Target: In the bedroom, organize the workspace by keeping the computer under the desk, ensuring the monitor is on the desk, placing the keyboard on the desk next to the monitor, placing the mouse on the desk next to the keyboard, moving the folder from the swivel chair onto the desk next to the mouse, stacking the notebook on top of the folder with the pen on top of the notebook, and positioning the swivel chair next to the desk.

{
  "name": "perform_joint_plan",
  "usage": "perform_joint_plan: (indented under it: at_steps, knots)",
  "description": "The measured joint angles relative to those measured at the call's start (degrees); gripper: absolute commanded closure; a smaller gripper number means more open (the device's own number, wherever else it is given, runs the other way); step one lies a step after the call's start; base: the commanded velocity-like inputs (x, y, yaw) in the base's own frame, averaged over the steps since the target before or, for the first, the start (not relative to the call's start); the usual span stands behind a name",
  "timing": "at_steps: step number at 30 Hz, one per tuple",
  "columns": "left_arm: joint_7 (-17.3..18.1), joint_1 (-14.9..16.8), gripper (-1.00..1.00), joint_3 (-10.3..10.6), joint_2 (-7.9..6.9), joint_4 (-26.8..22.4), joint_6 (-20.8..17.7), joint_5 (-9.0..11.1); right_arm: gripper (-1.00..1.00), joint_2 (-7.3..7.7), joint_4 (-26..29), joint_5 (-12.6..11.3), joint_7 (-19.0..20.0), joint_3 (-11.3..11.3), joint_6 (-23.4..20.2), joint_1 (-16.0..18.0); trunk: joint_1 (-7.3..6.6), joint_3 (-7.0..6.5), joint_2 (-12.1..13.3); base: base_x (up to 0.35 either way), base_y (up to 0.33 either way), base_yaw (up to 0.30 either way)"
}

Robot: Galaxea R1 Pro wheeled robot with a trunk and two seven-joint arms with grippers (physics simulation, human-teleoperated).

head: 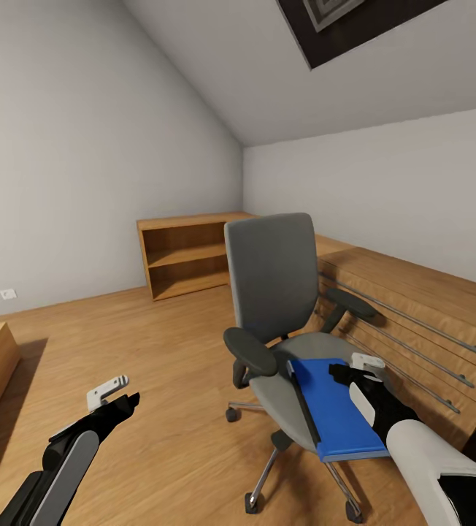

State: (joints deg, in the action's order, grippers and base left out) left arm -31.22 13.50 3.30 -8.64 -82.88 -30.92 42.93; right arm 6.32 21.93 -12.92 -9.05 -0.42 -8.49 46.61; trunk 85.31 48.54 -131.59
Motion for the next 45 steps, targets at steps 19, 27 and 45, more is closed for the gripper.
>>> perform_joint_plan:
  at_steps: [19,27,45]
  knots:
    - [0.0,0.0,-1.00,0.0,0.00,0.4,0.0,0.0,-1.00,0.07,-0.7,-0.1,0.1,0.0,0.3,0.0,-3.06,-2.50,5.6,0.000,0.000,0.000]
    - [0.0,0.0,-1.00,0.0,0.00,0.5,0.0,0.1,-1.00,0.10,-0.5,-0.2,0.1,0.0,0.3,0.0,-4.82,-3.93,8.8,0.000,0.000,0.000]
    - [0.0,0.0,-1.00,-0.1,0.00,2.2,0.1,-0.1,-1.00,3.02,24.5,-0.4,0.2,-0.7,-7.7,-8.9,-7.90,-6.45,14.4,0.000,0.000,0.000]
